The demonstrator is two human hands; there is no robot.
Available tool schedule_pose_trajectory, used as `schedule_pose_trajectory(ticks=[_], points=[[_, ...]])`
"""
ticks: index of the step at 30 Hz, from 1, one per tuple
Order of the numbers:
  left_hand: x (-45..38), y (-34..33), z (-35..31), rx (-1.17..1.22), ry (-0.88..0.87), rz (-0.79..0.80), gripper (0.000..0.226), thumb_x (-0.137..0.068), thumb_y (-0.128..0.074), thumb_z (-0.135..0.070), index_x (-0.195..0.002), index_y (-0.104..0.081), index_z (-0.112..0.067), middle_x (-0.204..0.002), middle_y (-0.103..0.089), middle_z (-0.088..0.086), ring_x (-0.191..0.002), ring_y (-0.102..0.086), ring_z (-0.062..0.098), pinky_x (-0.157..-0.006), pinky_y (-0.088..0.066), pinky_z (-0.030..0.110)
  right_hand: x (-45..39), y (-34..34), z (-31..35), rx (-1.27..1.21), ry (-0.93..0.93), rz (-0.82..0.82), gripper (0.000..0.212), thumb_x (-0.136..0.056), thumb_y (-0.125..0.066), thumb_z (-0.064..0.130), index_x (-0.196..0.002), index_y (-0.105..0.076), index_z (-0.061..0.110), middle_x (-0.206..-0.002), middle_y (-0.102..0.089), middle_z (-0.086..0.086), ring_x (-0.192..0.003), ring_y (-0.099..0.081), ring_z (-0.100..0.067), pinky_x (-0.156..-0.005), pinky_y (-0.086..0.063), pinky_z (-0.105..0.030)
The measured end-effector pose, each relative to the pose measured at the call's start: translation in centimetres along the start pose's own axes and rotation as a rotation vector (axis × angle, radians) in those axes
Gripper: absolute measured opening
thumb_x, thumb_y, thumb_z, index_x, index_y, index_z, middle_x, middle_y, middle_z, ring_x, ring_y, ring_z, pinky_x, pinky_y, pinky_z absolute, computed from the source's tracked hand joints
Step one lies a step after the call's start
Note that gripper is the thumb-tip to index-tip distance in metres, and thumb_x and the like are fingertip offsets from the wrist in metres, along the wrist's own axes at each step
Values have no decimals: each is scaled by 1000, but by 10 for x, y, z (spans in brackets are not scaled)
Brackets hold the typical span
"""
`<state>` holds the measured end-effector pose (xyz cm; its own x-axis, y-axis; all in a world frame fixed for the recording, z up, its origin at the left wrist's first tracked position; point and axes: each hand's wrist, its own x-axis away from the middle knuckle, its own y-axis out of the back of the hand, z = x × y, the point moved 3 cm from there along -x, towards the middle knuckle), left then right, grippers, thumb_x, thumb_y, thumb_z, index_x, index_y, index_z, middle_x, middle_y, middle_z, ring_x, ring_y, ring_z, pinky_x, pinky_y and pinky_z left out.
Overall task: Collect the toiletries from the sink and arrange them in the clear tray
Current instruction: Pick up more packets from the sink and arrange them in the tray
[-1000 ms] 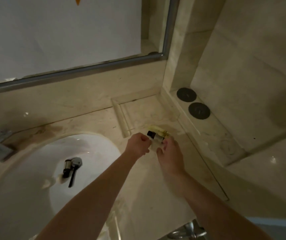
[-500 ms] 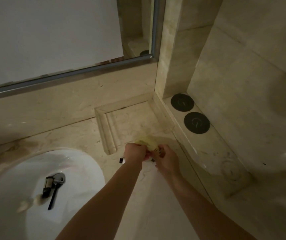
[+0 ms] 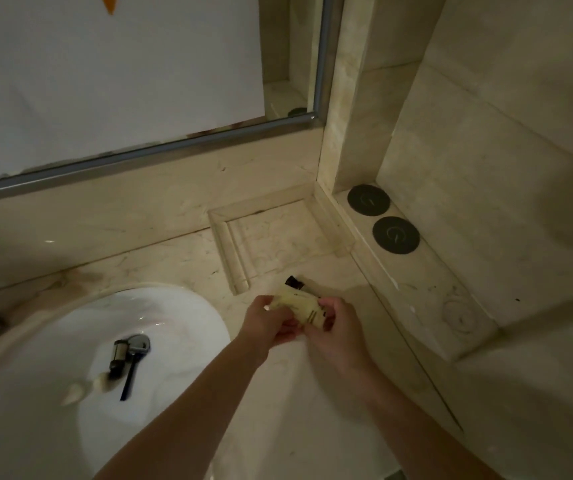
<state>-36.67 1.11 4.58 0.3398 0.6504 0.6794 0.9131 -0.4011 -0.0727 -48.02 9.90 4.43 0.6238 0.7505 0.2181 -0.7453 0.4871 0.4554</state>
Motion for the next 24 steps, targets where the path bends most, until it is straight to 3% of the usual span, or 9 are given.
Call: schedule_pose_trajectory(ticks=[4, 6, 10, 14, 17, 20, 22, 24], points=[[29, 33, 1, -83, -34, 50, 29, -87, -57, -2, -114, -49, -8, -71, -61, 13, -56, -61, 24, -49, -53, 27, 28, -14, 13, 58, -13, 37, 29, -80, -71, 26, -105, -60, 17, -97, -56, -2, -77, -56, -11, -64, -42, -17], [45, 53, 0, -123, -69, 38, 23, -86, -58, -2, -108, -54, -8, -72, -57, 10, -55, -57, 22, -49, -50, 26, 40, -24, 21, 26, -44, 36, 17, -84, -66, 28, -91, -63, 13, -87, -61, -4, -75, -57, -18, -63, -43, -22], [74, 103, 8, -249, -205, -1, 18, -84, -60, -1, -94, -60, -16, -76, -54, 6, -62, -53, 18, -58, -48, 26, 70, -48, 42, -64, -145, 124, 29, -87, -57, 33, -73, -59, 7, -62, -60, -4, -57, -56, -18, -63, -47, -34], [106, 151, 17, -311, -305, -29, 13, -87, -64, -9, -79, -60, -18, -81, -58, 0, -75, -56, 16, -66, -48, 27, 103, -77, 70, -171, -200, 292, 26, -92, -54, 30, -78, -63, 11, -67, -60, -5, -56, -56, -16, -57, -47, -29], [127, 189, 25, -230, -290, -9, 5, -89, -63, -9, -91, -64, -5, -89, -62, 6, -86, -59, 20, -70, -51, 28, 122, -102, 83, -231, -226, 398, 23, -93, -53, 27, -85, -69, 12, -82, -70, -9, -73, -65, -20, -69, -53, -31], [148, 221, 35, -138, -274, 31, 10, -89, -62, -8, -97, -62, -2, -90, -62, 8, -86, -60, 21, -65, -51, 28, 139, -123, 95, -260, -200, 450, 23, -91, -55, 19, -94, -71, 3, -85, -71, -11, -74, -67, -19, -61, -51, -26], [160, 239, 42, -110, -275, 30, 21, -89, -62, -8, -108, -62, 1, -93, -63, 8, -84, -62, 20, -63, -52, 26, 151, -134, 104, -278, -164, 465, 18, -90, -57, 15, -80, -67, 4, -74, -66, -8, -68, -64, -18, -55, -49, -23], [170, 255, 50, -66, -269, 14, 24, -89, -61, -6, -112, -62, 0, -95, -65, 7, -84, -63, 18, -61, -54, 24, 160, -144, 110, -314, -142, 466, 26, -90, -57, 10, -65, -52, 9, -67, -58, -7, -61, -60, -17, -52, -49, -23]])
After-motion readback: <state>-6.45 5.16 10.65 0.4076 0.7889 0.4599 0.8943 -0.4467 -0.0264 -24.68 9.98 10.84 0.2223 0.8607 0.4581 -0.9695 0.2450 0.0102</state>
